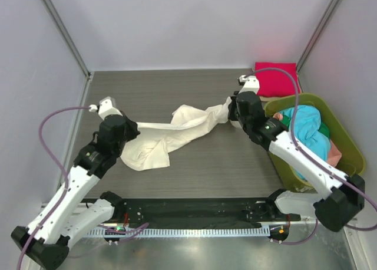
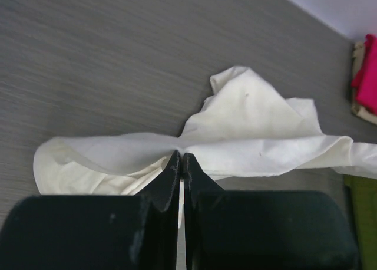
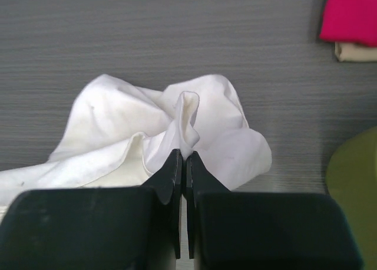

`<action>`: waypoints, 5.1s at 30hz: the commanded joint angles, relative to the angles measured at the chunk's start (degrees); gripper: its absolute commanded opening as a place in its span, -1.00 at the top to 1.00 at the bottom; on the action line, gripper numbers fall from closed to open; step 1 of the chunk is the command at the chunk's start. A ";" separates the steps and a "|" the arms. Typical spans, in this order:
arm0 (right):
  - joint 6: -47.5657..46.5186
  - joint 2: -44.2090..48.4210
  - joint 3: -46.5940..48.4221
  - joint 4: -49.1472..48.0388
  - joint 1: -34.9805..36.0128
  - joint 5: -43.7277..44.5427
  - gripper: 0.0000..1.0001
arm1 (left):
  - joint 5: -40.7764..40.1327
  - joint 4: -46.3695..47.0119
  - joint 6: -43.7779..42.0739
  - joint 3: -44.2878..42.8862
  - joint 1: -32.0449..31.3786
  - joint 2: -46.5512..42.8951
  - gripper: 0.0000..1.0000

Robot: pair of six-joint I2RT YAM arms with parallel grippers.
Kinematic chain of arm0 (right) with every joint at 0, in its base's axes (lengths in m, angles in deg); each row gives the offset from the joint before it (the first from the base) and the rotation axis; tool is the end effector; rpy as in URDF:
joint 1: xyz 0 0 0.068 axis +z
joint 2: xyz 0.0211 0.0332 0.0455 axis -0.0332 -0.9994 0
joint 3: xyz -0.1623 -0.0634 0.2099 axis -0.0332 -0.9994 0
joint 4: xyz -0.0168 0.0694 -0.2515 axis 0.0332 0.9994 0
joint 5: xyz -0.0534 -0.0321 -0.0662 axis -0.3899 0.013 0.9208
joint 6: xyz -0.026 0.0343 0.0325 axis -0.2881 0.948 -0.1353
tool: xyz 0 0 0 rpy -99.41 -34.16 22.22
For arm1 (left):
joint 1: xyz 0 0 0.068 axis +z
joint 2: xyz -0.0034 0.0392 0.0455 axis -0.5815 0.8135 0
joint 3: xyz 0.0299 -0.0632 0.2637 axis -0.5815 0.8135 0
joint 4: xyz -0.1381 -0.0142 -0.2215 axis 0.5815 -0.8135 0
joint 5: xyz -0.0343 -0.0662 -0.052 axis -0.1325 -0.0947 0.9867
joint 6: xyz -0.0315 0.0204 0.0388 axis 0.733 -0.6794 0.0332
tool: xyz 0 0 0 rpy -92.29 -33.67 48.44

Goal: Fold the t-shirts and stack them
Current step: Flatten the tshirt out, then fold the tshirt

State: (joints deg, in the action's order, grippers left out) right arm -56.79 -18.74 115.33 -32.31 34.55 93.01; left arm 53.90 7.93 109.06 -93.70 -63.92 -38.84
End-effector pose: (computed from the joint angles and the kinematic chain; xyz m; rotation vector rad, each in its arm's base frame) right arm 0.2449 0.1404 0.3233 0.0319 2.0226 0.1663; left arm 0.1669 -0.0735 0.3185 -0.5228 1.9957 -0.3347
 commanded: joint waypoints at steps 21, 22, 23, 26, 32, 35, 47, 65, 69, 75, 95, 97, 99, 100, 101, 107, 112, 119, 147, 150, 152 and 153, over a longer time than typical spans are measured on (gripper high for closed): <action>-9.89 23.78 32.37 6.23 3.39 -19.35 0.98 | 2.18 -8.39 -25.55 -43.06 0.50 -12.18 0.99; -11.38 23.00 34.74 5.62 3.39 -18.31 0.98 | 2.80 -8.04 -26.25 -45.77 0.41 -11.30 0.99; -11.92 22.03 36.33 5.61 3.39 -16.65 0.98 | 2.98 -7.86 -26.34 -47.10 0.50 -10.33 0.99; -15.16 14.42 42.39 6.05 3.39 -7.17 0.98 | 0.44 -9.00 -28.09 -52.80 0.41 -3.23 1.00; -15.38 -8.86 47.85 7.11 -1.42 2.99 0.98 | -8.45 -11.73 -26.62 -57.75 2.85 16.55 1.00; -9.04 -19.08 49.17 8.25 -10.30 -4.38 0.98 | 1.69 -12.43 -23.28 -56.52 16.16 25.25 0.99; -4.10 -42.16 61.60 18.64 -14.10 -11.00 -0.68 | 24.78 -19.30 -17.48 -60.76 31.26 57.65 -0.85; 1.88 -42.30 32.73 1.84 -11.90 -21.11 -0.68 | 18.53 8.04 -0.42 -10.73 26.78 40.72 -0.82; 2.14 -46.53 36.42 2.97 -12.69 -22.34 -0.68 | 20.12 8.57 -0.59 -11.96 27.22 45.74 -0.80; 3.28 -53.37 40.03 5.43 -14.45 -22.17 -0.68 | 20.29 8.58 -0.94 -15.73 30.46 55.13 -0.79; 9.53 -79.48 79.29 13.53 -20.95 -28.75 -0.72 | 27.32 -19.01 -4.81 -92.52 34.69 96.79 -0.76; 6.90 -80.89 85.46 11.25 -20.95 -32.18 -0.73 | 29.16 -21.04 -5.07 -98.67 34.78 96.99 -0.76; 6.19 -79.24 86.44 9.40 -20.95 -33.24 -0.76 | 29.00 -20.44 -5.60 -96.18 34.17 91.04 -0.77; 6.18 -75.57 85.31 8.52 -21.04 -33.94 -0.78 | 28.65 -19.39 -6.21 -90.33 33.90 88.06 -0.79; 6.44 -73.36 83.64 6.77 -20.95 -33.95 -0.79 | 28.12 -16.68 -6.48 -86.09 33.64 84.02 -0.79; 6.45 -55.17 63.61 3.68 -19.38 -31.14 -0.80 | 20.39 -12.36 -8.33 -59.55 31.44 54.05 -0.82; 7.93 -29.53 35.25 4.65 -14.73 -23.77 -0.80 | 15.82 -9.18 -3.85 -30.72 29.24 29.29 -0.79; 19.35 -1.02 -5.45 5.25 4.77 -8.56 -0.81 | 18.18 -11.02 -3.06 -6.00 28.89 8.44 -0.79; 48.02 -4.16 -23.43 10.89 42.06 11.76 -0.29 | 25.48 -11.91 2.92 8.26 26.95 -11.82 -0.75; 47.23 -6.01 -23.07 10.01 41.98 11.93 -0.19 | 22.43 -11.73 3.71 8.78 26.95 -11.12 -0.74; 46.79 -7.58 -22.98 9.66 41.71 12.28 -0.10 | 20.39 -11.82 4.50 9.31 26.95 -10.68 -0.73; 46.35 -8.03 -23.07 9.31 41.45 12.20 0.06 | 19.86 -11.82 4.85 9.49 26.95 -10.33 -0.73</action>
State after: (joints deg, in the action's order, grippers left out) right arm -10.70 -25.32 91.46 -21.27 76.49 101.21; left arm 76.67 -5.66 112.34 -84.72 -36.73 -49.64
